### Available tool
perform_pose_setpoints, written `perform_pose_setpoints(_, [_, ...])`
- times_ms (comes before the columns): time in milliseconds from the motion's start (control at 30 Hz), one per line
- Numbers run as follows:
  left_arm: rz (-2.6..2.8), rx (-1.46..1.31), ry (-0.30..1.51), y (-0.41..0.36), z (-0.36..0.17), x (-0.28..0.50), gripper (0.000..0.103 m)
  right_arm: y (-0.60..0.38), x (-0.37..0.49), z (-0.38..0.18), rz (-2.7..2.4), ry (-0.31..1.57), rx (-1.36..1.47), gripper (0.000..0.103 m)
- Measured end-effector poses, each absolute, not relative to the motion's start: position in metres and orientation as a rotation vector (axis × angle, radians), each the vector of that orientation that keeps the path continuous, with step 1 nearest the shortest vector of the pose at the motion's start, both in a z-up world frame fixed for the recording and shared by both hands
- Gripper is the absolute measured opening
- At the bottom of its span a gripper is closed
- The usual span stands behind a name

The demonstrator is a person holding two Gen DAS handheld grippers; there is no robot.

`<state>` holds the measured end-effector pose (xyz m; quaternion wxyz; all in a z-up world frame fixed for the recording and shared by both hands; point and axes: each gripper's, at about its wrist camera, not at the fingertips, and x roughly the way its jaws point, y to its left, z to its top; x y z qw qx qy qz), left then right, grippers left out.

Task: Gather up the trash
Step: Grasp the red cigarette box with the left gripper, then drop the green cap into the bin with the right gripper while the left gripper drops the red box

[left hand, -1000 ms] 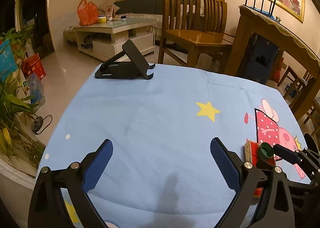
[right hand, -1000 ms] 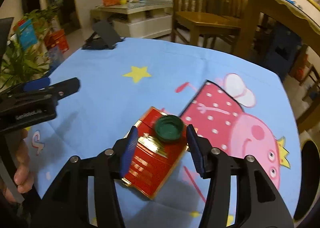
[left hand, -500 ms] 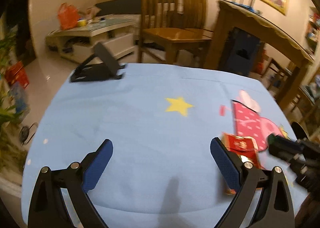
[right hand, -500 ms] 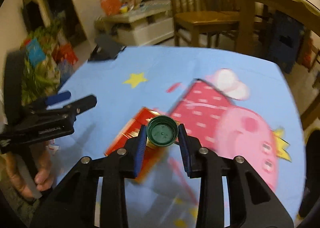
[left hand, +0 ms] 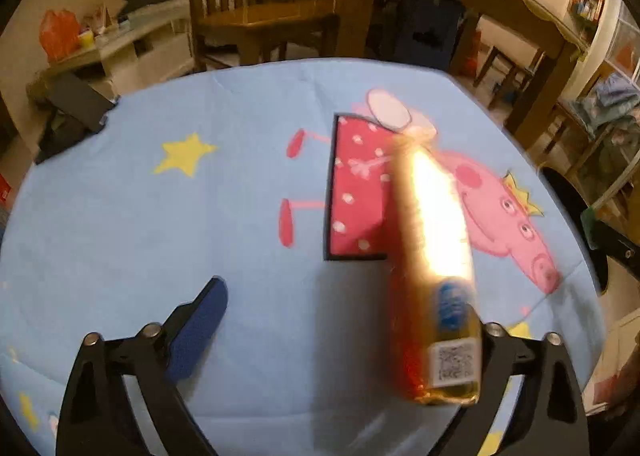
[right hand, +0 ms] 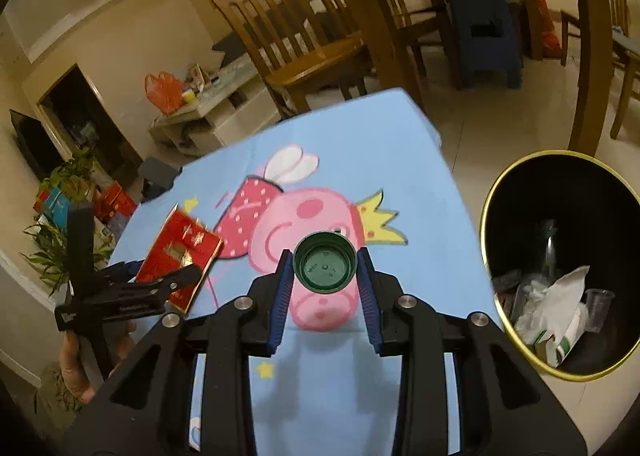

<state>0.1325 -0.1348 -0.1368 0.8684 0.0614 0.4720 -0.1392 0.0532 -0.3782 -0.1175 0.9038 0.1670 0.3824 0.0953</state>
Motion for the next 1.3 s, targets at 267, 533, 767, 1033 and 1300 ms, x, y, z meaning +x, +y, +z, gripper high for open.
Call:
perform_pose_setpoints(267, [-0.325,0.158,1.002,-0.169,-0.132,0.13,0.061,-0.362,0.043,-0.103,0.248,0.747,0.295,0.032])
perform_pose_setpoints(533, [-0.256,0.216,0.965,-0.182,-0.118,0.111,0.012,-0.389,0.027,-0.094,0.214,0.712,0.328,0.032])
perform_pose_setpoints(767, [-0.316,0.069,0.841,-0.155,-0.073,0.087,0.012,-0.401,0.018,-0.092,0.196,0.695,0.332,0.032])
perform_pose_setpoints(1033, [-0.361,0.098,0.797,-0.182,-0.056,0.074,0.012,-0.415,0.012,-0.089,0.14,0.683,0.34,0.032])
perform_pose_setpoints(1300, [-0.458,0.213,0.771,-0.258,-0.057,0.057,0.012,-0.447,-0.004,-0.087,-0.036,0.658,0.3,0.032])
